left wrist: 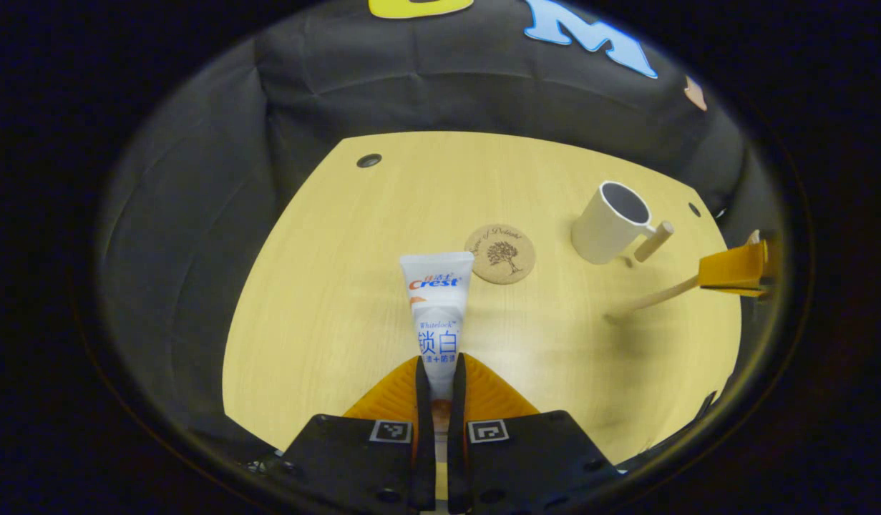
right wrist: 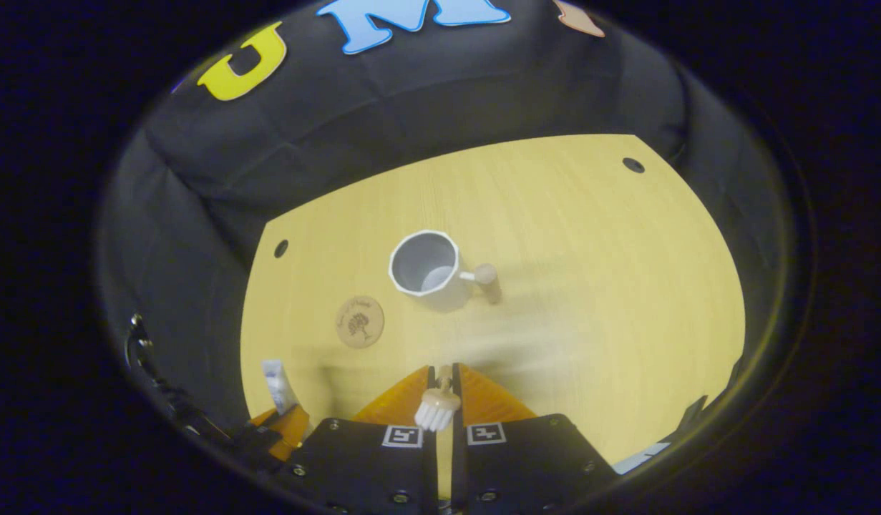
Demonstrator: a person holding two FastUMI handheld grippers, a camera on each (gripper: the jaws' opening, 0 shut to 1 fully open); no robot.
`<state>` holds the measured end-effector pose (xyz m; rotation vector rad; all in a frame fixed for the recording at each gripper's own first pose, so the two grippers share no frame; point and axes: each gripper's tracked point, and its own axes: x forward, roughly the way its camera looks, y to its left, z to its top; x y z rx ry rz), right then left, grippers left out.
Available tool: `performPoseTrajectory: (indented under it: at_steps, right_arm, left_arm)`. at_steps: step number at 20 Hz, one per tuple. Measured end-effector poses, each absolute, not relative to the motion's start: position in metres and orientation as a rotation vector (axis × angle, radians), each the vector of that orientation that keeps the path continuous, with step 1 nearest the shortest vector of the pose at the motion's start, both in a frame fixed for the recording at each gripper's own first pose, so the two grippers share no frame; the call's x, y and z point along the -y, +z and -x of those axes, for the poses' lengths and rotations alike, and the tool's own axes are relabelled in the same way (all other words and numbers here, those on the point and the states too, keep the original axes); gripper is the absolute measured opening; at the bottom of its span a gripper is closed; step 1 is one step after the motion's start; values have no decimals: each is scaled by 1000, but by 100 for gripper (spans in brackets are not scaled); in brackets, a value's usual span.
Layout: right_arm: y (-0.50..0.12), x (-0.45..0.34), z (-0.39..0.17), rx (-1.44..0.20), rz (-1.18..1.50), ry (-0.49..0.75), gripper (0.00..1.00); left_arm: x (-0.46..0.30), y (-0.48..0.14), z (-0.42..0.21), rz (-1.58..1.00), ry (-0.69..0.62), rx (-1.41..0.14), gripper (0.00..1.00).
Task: Put the toothbrush and toothpaste on the desktop into the cup, then pick up the cup and place it on the coaster on the desktop.
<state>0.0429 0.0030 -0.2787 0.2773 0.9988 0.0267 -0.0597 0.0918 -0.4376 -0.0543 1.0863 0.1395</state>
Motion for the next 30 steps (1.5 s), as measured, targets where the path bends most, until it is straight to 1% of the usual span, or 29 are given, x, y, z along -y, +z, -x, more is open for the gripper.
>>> performPoseTrajectory:
  at_steps: [6, 8, 11, 14, 23, 28, 30]
  right_arm:
    - [-220, -2, -87, -893, -317, 45, 7]
    - [-214, 0, -104, -869, -307, 43, 7]
    - [-225, 0, -125, -874, -307, 35, 7]
    - [-248, -1, -136, -917, -275, 26, 8]
    - [-293, -12, -150, -1000, -253, 19, 7]
    - [-297, -26, -156, -1019, -301, 44, 7]
    - [-297, -30, -155, -1022, -336, 56, 12]
  left_arm:
    - [-105, -445, 67, 96, 189, -1097, 14]
    - [-108, -446, 69, 104, 200, -1103, 14]
    - [-112, -447, 69, 99, 213, -1099, 14]
    - [-115, -438, 66, 89, 219, -1079, 14]
    - [-121, -412, 56, 3, 221, -978, 14]
    - [-120, -395, 45, -55, 218, -914, 14]
    - [-119, -388, 42, -73, 213, -895, 14]
